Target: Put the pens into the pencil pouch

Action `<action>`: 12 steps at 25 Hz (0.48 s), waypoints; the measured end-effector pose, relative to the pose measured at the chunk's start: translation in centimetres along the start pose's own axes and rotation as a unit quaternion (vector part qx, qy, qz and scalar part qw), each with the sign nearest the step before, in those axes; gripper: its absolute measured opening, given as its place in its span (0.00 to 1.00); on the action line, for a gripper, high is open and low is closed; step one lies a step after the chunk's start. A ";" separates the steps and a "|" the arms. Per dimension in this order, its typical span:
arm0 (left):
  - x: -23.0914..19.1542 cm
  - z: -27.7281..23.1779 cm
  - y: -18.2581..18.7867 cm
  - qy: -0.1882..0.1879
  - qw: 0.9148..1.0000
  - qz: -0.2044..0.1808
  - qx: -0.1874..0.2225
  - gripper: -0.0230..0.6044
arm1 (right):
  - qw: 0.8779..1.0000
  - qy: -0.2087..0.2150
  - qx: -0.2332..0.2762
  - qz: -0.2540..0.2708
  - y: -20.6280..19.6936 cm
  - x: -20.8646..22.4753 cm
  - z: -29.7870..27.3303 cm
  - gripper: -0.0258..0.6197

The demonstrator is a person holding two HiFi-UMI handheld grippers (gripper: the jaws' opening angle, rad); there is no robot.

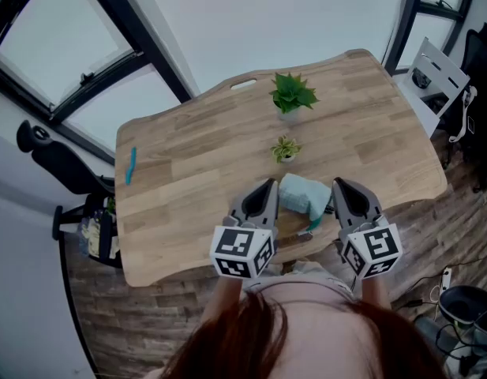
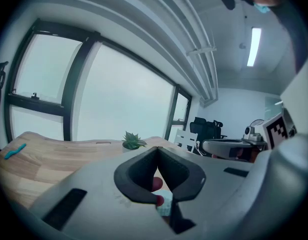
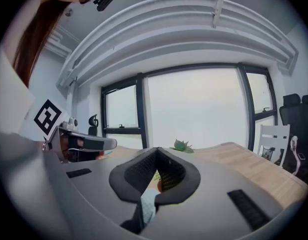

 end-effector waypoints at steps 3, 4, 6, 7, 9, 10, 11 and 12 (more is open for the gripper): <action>1.0 0.3 -0.2 0.008 1.000 0.002 0.001 0.04 | 1.000 0.007 0.004 -0.004 0.0 0.3 1.1 0.04; 1.3 0.5 -0.2 0.008 1.000 0.004 0.002 0.04 | 1.000 0.008 0.006 -0.002 0.0 0.4 1.5 0.04; 2.0 0.6 -0.3 0.007 1.000 0.006 0.005 0.04 | 1.000 0.007 0.008 0.001 0.0 0.7 2.1 0.04; 2.3 0.7 -0.4 0.007 1.000 0.006 0.005 0.04 | 1.000 0.006 0.009 0.003 0.0 0.8 2.3 0.04; 3.0 0.9 -0.6 0.008 1.000 0.005 0.006 0.04 | 1.000 0.004 0.010 0.008 -0.2 1.0 2.8 0.04; 3.4 1.1 -0.8 0.009 1.000 0.005 0.005 0.04 | 1.000 0.004 0.010 0.013 -0.2 1.1 3.0 0.04; 3.7 1.2 -1.0 0.009 1.000 0.005 0.004 0.04 | 1.000 0.003 0.010 0.018 -0.3 1.2 3.2 0.04; 4.0 1.3 -1.2 0.011 1.000 0.005 0.002 0.04 | 1.000 0.003 0.009 0.022 -0.3 1.2 3.4 0.04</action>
Point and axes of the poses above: the fingertips, and each gripper's own axes: z backward along the fingers, x to its right, y out of its top, the point moved 4 cm from there along z, backward along the fingers, and after that the axes turned 3 degrees about -y, right-handed, at the moved point
